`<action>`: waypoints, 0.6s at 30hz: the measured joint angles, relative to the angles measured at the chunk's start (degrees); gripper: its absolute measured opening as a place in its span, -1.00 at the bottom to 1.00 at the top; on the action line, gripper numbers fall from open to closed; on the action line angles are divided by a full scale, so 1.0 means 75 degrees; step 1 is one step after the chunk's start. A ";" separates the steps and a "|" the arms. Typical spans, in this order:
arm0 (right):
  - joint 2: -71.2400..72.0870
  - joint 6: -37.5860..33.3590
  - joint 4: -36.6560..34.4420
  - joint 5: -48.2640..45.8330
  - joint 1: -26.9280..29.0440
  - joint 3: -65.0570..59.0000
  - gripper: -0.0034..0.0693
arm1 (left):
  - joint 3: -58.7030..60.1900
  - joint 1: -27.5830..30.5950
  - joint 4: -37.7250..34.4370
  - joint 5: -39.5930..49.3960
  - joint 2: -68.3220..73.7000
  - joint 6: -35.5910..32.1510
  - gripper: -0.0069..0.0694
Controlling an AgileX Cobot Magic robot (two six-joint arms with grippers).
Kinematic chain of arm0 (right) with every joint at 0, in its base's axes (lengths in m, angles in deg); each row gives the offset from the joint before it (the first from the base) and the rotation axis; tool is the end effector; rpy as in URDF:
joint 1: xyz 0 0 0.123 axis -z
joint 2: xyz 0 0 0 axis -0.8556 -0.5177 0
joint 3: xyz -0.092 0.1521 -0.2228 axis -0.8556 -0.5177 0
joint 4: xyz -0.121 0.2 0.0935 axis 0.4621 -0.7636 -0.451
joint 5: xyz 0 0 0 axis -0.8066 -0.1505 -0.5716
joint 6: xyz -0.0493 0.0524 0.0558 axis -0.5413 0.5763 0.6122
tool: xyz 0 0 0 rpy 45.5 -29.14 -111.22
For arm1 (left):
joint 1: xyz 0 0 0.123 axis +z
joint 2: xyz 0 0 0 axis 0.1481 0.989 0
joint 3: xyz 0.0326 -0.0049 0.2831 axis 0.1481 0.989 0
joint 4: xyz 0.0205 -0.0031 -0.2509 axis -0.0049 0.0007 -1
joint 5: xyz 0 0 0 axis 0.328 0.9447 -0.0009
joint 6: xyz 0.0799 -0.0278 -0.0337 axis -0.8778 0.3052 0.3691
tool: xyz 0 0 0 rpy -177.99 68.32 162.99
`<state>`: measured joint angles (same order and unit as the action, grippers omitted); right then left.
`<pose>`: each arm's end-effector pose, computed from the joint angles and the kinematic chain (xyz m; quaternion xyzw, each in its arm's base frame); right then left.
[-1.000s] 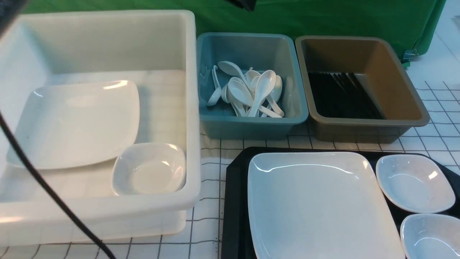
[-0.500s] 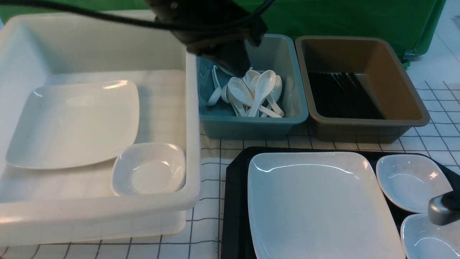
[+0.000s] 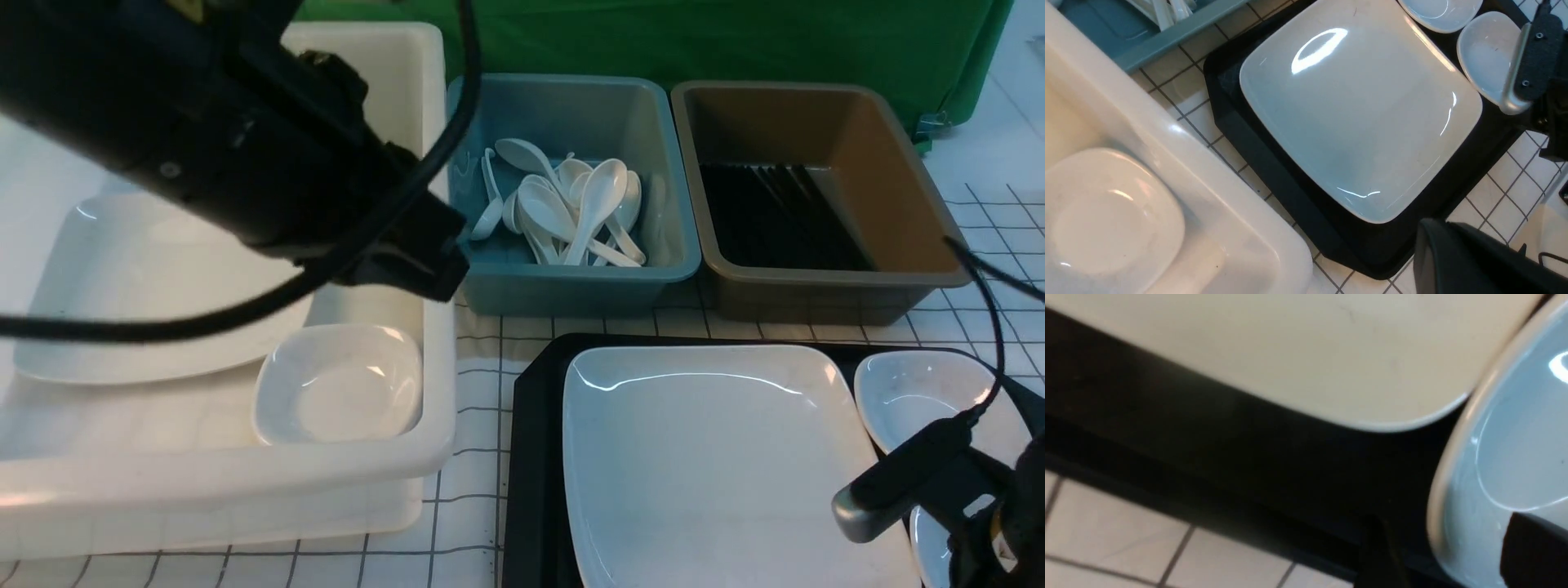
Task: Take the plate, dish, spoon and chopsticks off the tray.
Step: Use the right arm to grab a small plate from the dinner plate
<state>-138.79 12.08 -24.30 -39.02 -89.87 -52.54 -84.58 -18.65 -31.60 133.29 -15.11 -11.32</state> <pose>0.1781 0.0843 0.1812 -0.2911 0.9504 -0.1078 0.0176 0.2114 -0.1417 0.3981 0.2797 0.8962 -0.2207 0.2644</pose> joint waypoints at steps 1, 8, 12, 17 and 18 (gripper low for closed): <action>-0.0229 0.0132 0.0147 0.0071 -0.0099 0.0000 0.21 | 0.0263 0.0000 -0.0007 -0.0103 -0.0165 0.0000 -0.80; -0.1037 0.0337 0.0555 0.0428 -0.0180 0.0000 0.21 | 0.1322 0.0000 -0.0009 -0.0225 -0.0703 0.0027 -0.80; -0.1168 0.0337 0.0644 0.0438 -0.0196 0.0017 0.19 | 0.1887 0.0000 -0.0139 -0.0370 -0.1007 0.0047 -0.80; -0.1214 0.0329 0.0805 0.0417 -0.0196 0.0017 -0.23 | 0.2413 0.0000 -0.0201 -0.0547 -0.1324 0.0071 -0.80; -0.1214 0.0329 0.0872 0.0368 -0.0196 0.0017 -0.33 | 0.2461 0.0000 -0.0201 -0.0540 -0.1368 0.0071 -0.80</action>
<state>-147.90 14.56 -17.76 -36.27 -91.34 -52.41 -66.12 -18.65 -33.11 129.24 -25.37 -10.79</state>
